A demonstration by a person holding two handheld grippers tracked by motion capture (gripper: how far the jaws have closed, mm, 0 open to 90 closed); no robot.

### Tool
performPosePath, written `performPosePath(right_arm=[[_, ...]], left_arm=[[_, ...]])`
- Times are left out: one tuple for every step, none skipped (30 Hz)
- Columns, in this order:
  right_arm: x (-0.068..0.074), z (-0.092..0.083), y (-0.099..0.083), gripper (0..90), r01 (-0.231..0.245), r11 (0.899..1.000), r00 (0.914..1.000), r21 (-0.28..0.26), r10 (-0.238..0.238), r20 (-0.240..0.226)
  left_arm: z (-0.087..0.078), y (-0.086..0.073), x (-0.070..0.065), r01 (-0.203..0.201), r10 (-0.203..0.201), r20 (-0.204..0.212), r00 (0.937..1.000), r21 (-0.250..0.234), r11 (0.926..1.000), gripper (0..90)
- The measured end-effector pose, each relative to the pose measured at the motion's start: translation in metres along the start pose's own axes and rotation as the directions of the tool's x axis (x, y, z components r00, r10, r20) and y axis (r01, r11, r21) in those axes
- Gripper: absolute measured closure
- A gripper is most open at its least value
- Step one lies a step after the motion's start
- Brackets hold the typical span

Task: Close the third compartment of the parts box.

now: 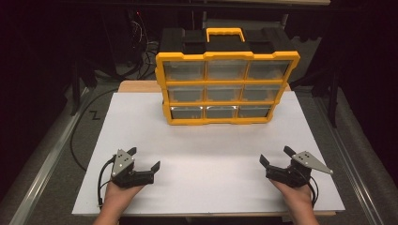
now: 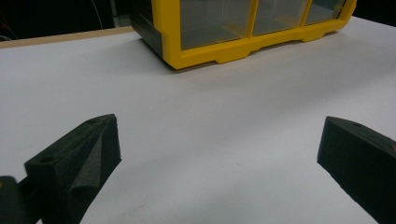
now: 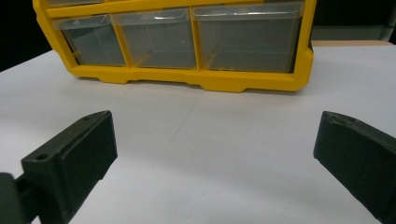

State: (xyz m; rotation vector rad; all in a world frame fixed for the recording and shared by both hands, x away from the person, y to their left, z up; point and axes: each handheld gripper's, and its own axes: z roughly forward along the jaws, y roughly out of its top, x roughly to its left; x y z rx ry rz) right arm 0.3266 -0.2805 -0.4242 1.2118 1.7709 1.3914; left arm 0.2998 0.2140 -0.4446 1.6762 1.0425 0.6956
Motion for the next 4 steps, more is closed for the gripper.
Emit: performPosePath(right_arm=[[0.0003,-0.0003,0.0002,0.6,-0.003,1.0,1.0,-0.003,0.003,0.0],[0.0002,-0.0004,0.0002,0.6,0.0,1.0,1.0,-0.003,0.0,-0.001],[0.0001,-0.0002,0.0001,0.6,0.003,1.0,1.0,0.0,-0.003,0.0],[0.0,0.0,0.0001,0.6,0.005,1.0,1.0,0.002,-0.005,0.004]], left_arm=[[-0.0002,0.0,-0.0002,-0.002,0.002,0.0,1.0,-0.001,1.0,0.4],[-0.0003,0.0,-0.0001,-0.002,0.002,-0.001,1.0,0.0,1.0,0.4],[-0.0004,0.0001,0.0002,0.0,0.0,-0.001,1.0,0.002,1.0,0.4],[-0.0004,0.0001,0.0002,0.0,0.0,-0.001,1.0,0.002,1.0,0.4]])
